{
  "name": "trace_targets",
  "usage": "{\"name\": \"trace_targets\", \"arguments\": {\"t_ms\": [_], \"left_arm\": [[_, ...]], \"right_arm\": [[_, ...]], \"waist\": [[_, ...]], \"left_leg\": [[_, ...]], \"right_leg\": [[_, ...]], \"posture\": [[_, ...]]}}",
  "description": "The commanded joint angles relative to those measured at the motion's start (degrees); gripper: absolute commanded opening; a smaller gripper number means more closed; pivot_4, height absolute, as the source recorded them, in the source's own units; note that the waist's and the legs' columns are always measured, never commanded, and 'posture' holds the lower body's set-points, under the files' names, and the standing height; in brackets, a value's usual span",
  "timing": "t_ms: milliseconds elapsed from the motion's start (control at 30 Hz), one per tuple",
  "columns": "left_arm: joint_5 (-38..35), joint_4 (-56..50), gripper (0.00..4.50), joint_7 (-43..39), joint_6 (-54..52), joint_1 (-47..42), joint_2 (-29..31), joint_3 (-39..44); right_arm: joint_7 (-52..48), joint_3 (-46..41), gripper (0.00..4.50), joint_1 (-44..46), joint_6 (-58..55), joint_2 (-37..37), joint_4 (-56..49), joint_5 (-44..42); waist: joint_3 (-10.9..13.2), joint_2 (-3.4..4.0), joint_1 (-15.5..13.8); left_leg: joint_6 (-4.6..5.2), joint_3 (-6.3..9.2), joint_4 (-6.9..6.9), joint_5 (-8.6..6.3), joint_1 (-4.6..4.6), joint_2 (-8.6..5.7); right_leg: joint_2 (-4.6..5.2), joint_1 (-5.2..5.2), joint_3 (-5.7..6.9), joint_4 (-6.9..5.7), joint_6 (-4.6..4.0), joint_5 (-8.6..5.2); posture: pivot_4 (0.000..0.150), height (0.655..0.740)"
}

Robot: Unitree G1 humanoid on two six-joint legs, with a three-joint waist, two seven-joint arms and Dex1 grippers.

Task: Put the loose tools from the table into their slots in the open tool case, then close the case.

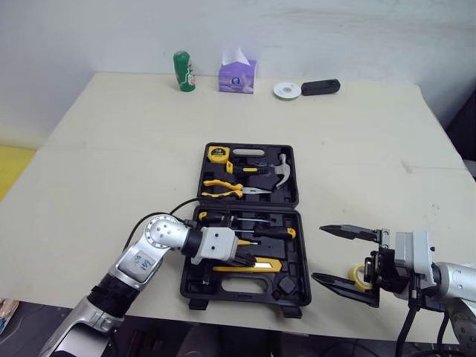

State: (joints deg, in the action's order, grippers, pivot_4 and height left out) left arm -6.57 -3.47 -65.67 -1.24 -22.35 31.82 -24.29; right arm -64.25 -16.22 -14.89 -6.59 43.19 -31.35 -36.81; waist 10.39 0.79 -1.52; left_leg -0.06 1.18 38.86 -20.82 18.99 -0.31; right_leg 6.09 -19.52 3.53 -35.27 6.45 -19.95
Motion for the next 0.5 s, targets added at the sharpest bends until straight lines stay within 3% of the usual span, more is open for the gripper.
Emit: {"name": "trace_targets", "arguments": {"t_ms": [33,233,333,400,500], "left_arm": [[6.0,6.9,0.19,-0.4,-3.9,2.0,1.3,-4.5],[-0.7,5.5,0.19,-0.4,-0.3,1.7,-0.6,0.9],[-11.3,0.9,0.19,-1.6,-1.0,1.6,-3.1,7.6],[-13.4,-0.7,0.19,1.0,-3.2,1.7,-4.0,10.7],[-14.7,-3.1,0.93,2.8,-4.7,3.3,-3.2,14.4]], "right_arm": [[0.4,-1.0,4.5,0.8,1.0,-0.1,-0.3,0.2],[0.4,-1.7,4.5,0.9,2.2,-0.6,1.9,1.3],[0.4,-3.5,4.5,0.5,5.3,-2.0,6.2,2.6],[0.0,-4.8,4.5,0.0,7.5,-2.5,8.6,3.3],[0.8,-8.0,4.5,-0.4,9.9,-3.6,11.1,3.2]], "waist": [[-0.2,-0.01,0.0],[-0.3,-0.01,0.0],[-0.2,-0.05,0.2],[-0.1,-0.11,0.0],[0.0,-0.13,0.1]], "left_leg": [[0.01,0.01,0.0,-0.01,-0.05,0.0],[0.06,0.03,0.0,-0.05,-0.25,-0.01],[0.06,0.03,0.01,-0.05,-0.16,-0.01],[0.06,0.09,0.09,-0.05,0.18,0.0],[0.07,0.13,0.08,-0.05,0.26,-0.02]], "right_leg": [[0.04,0.03,0.01,0.03,0.0,0.0],[0.12,0.08,0.06,0.16,0.03,0.02],[0.14,-0.01,0.1,0.17,0.04,0.02],[0.15,-0.28,0.15,0.15,0.05,0.03],[0.15,-0.34,0.21,0.2,0.07,0.04]], "posture": [[0.15,0.74],[0.15,0.74],[0.15,0.74],[0.15,0.74],[0.15,0.74]]}}
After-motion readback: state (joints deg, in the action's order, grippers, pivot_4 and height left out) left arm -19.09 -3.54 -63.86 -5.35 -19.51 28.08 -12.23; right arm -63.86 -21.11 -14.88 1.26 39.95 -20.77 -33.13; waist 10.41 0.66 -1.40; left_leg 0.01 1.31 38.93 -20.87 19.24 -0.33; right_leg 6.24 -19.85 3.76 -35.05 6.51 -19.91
